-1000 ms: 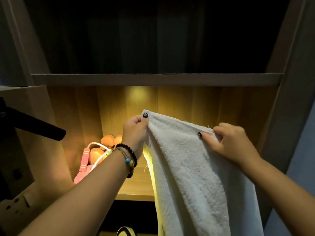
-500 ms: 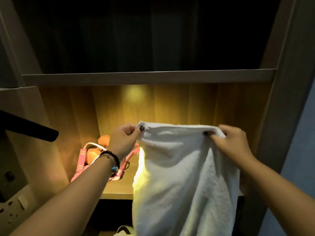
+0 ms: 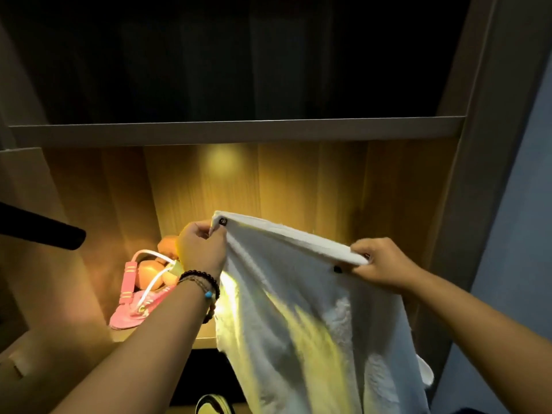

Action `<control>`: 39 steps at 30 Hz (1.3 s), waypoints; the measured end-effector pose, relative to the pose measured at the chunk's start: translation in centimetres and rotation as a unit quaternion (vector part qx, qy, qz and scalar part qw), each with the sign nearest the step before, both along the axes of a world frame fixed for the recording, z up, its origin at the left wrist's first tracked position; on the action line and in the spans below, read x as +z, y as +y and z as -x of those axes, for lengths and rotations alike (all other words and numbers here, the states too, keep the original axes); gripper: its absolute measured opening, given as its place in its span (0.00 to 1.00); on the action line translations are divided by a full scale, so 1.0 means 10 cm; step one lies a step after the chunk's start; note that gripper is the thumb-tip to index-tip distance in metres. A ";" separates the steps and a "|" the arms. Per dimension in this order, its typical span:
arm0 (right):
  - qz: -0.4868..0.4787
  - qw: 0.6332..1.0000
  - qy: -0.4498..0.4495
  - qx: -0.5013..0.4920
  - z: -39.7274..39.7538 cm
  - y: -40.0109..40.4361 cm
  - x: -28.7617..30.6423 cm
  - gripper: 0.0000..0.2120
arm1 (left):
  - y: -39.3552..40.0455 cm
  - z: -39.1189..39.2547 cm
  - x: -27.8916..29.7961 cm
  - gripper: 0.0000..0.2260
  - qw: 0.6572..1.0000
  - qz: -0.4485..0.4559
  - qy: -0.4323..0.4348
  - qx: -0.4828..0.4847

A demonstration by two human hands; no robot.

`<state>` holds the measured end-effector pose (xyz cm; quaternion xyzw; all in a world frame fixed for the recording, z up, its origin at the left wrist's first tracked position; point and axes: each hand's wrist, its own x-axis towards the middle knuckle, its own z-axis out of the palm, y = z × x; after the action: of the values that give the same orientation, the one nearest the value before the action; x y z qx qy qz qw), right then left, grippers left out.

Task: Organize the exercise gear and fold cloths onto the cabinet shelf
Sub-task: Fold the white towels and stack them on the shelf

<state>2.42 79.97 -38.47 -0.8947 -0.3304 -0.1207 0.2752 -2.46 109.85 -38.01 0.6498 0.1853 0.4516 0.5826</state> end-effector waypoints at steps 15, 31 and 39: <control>-0.172 0.979 -0.039 -0.105 0.10 0.25 -0.03 0.09 | 0.20 0.26 0.06 0.14 0.993 -0.071 0.057 -0.073; -0.045 0.998 -0.017 0.046 0.43 0.44 0.07 0.07 | -0.55 0.28 -0.05 0.08 0.832 -0.408 0.200 -0.319; -0.034 0.975 0.212 0.055 0.47 0.19 -0.47 0.20 | -0.79 0.41 -0.46 0.12 0.890 -0.396 0.059 -0.216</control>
<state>-2.24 81.83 -43.22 -0.8706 -0.3084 0.0758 0.3757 -6.52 101.90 -42.62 0.8764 -0.1196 0.3112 0.3475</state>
